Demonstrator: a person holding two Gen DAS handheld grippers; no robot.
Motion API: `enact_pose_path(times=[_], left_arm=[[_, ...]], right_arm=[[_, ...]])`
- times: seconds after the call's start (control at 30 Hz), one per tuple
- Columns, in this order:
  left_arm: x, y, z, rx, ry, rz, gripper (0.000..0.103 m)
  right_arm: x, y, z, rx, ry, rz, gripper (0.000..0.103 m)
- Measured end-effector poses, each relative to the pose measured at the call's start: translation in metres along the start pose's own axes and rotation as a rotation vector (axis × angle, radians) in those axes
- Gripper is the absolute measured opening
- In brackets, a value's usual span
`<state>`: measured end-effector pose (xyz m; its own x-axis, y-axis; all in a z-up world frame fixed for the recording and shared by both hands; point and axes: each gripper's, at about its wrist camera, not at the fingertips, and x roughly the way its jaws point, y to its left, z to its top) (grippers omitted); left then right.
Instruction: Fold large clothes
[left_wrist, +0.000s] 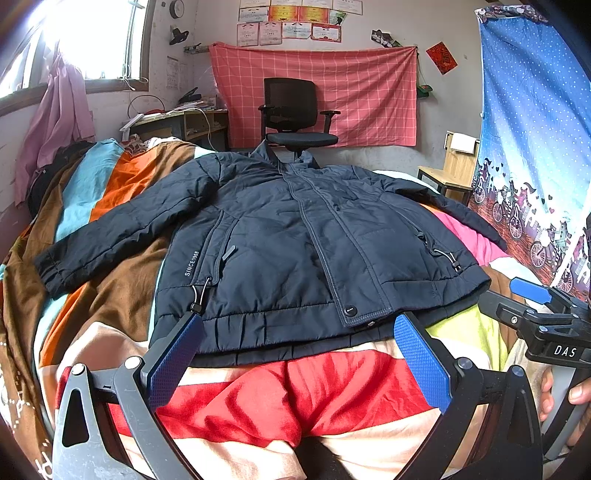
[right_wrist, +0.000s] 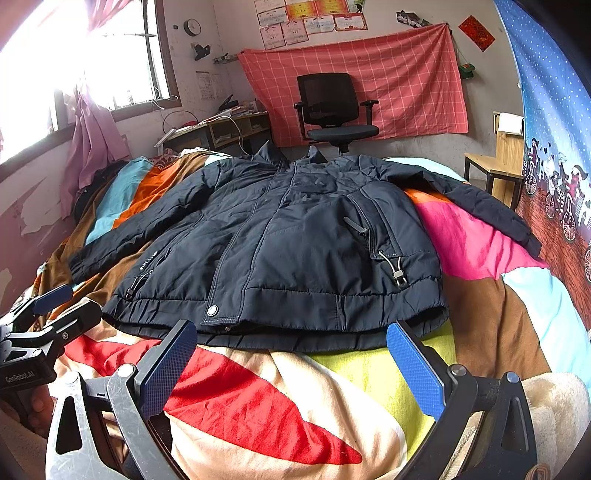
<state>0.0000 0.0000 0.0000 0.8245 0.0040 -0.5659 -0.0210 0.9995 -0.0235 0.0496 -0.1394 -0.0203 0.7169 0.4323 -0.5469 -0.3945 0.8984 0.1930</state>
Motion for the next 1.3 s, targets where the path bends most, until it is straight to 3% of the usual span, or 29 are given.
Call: enact_pose_path(times=[0.83,0.93,1.17,1.3], left_arm=[[0.001,-0.002,-0.001,-0.004,0.010,-0.019,0.101],[0.005,0.001,-0.002,-0.022,0.026,-0.033,0.101],[0.021,0.014,0.005,-0.102,0.108,0.021,0.101],[0.035,0.023,0.022,-0.133,0.201,0.042,0.101]], right_arm=[[0.000,0.002,0.004,0.000,0.003,-0.001,0.103],[0.000,0.003,0.007,0.002,0.010,-0.004,0.103],[0.011,-0.003,0.003,0.035,0.090,-0.088,0.103],[0.019,-0.009,0.009,0.057,0.124,-0.109,0.103]])
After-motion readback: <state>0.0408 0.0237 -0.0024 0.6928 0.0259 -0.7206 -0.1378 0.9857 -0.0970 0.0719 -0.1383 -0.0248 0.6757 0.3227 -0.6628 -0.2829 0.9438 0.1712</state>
